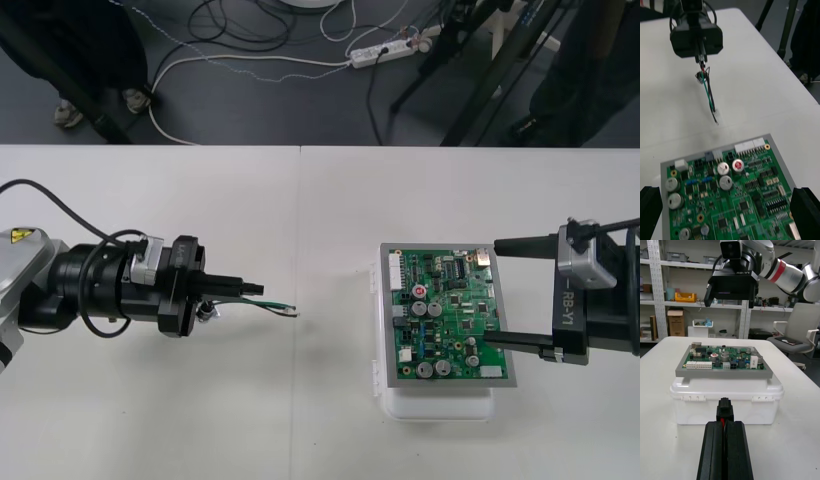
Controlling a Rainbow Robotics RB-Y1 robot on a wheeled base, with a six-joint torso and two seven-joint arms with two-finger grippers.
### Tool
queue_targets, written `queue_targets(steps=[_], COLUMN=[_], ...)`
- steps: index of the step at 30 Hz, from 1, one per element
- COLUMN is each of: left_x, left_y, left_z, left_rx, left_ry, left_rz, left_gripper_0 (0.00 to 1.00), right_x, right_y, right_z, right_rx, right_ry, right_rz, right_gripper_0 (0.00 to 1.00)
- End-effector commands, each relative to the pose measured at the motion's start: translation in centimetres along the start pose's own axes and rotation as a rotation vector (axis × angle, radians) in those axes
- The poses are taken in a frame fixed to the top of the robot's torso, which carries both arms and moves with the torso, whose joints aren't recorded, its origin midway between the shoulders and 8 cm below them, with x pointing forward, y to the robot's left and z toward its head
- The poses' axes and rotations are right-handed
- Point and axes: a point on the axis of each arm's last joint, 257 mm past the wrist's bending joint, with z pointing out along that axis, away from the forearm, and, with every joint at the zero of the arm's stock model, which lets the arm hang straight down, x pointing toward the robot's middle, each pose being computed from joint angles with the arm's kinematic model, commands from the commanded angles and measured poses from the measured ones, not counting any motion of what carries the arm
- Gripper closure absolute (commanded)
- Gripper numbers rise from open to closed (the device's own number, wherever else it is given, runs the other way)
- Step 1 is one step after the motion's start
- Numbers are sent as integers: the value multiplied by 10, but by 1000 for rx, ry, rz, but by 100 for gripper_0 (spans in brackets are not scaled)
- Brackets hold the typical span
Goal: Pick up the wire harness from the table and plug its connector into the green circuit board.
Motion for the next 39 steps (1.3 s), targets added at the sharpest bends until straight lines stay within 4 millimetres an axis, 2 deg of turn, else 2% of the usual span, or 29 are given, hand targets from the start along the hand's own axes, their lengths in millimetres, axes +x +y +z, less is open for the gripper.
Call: queue_targets(steps=[1, 7, 10, 24, 39], left_x=[7, 14, 15, 7, 15], left_y=[-19, -25, -31, -36, -17], left_z=[14, 29, 38, 72, 99], left_rx=[47, 54, 71, 100, 61], left_ry=[-46, -72, -85, -135, -95], left_rz=[2, 34, 36, 99, 146], left_gripper_0=[100, 100, 100, 100, 100], right_x=[33, 58, 71, 122, 177], right_y=[-6, -18, -25, -49, -48], right_z=[-14, -21, -25, -46, -46], right_rx=[36, 74, 87, 121, 72], right_ry=[136, 240, 298, 544, 736], right_rz=[-67, -97, -166, -340, -339], right_gripper_0=[0, 0, 0, 0, 0])
